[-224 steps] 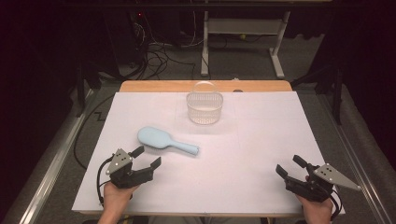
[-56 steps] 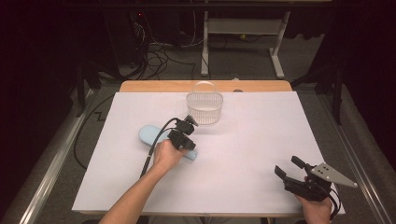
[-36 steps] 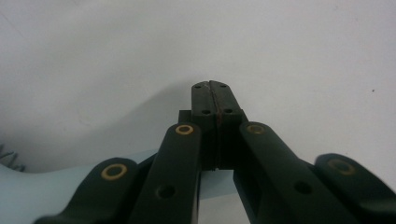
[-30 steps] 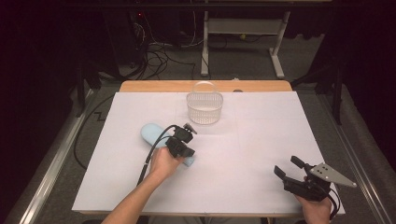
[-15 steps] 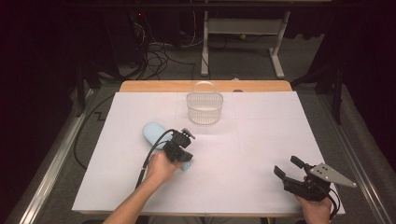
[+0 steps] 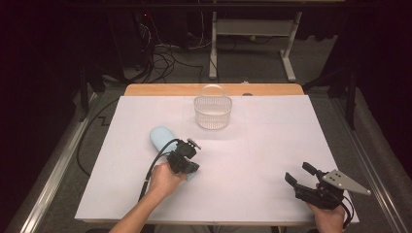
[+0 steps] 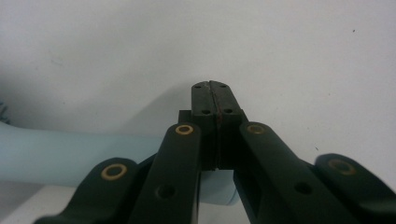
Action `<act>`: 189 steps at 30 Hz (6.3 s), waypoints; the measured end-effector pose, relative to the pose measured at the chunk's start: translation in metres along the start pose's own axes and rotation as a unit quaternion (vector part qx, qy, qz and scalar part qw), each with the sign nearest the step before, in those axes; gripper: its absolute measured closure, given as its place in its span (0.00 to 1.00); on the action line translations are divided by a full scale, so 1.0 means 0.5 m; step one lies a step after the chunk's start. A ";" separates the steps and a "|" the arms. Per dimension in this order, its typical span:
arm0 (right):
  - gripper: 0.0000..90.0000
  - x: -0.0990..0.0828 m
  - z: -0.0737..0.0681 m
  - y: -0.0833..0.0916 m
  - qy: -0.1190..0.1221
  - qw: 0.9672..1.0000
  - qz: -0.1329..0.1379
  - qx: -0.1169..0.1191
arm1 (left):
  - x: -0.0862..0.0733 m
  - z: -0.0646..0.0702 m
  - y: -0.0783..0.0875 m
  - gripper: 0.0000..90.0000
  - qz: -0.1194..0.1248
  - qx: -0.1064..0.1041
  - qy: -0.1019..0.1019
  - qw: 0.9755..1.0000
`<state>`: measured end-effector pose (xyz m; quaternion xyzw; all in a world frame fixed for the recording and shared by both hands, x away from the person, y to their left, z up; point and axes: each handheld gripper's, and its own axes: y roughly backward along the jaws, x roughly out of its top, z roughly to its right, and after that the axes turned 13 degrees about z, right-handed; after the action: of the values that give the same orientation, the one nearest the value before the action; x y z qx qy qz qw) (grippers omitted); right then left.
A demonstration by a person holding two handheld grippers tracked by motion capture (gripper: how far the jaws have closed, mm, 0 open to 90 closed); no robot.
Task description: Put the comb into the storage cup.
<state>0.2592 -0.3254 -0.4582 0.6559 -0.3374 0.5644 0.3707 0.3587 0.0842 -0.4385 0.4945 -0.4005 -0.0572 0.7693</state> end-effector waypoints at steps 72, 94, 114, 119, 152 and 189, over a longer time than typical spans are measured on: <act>0.25 0.000 -0.001 -0.001 0.000 1.000 -0.003 -0.002 | -0.137 -0.037 0.100 0.98 0.039 0.055 0.039 0.997; 0.25 -0.001 -0.001 -0.002 -0.001 1.000 -0.004 -0.003 | -0.147 -0.077 0.115 0.98 0.046 0.087 0.059 0.993; 0.25 -0.001 -0.001 -0.002 -0.001 1.000 -0.004 -0.003 | -0.152 -0.082 0.112 0.98 0.040 0.103 0.063 0.992; 0.25 0.000 -0.001 -0.001 -0.001 1.000 -0.003 -0.002 | -0.151 -0.091 0.113 0.98 0.038 0.109 0.067 0.991; 0.25 -0.001 -0.001 -0.002 0.002 1.000 -0.006 -0.001 | -0.144 -0.088 0.145 0.61 0.111 0.085 0.063 0.988; 0.25 -0.001 0.000 -0.001 -0.002 1.000 -0.006 -0.002 | -0.095 -0.147 0.116 0.20 0.101 0.100 0.055 0.988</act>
<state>0.2598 -0.3251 -0.4586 0.6582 -0.3354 0.5606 0.3743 0.3582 0.1889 -0.4322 0.5285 -0.4093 0.0884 0.7385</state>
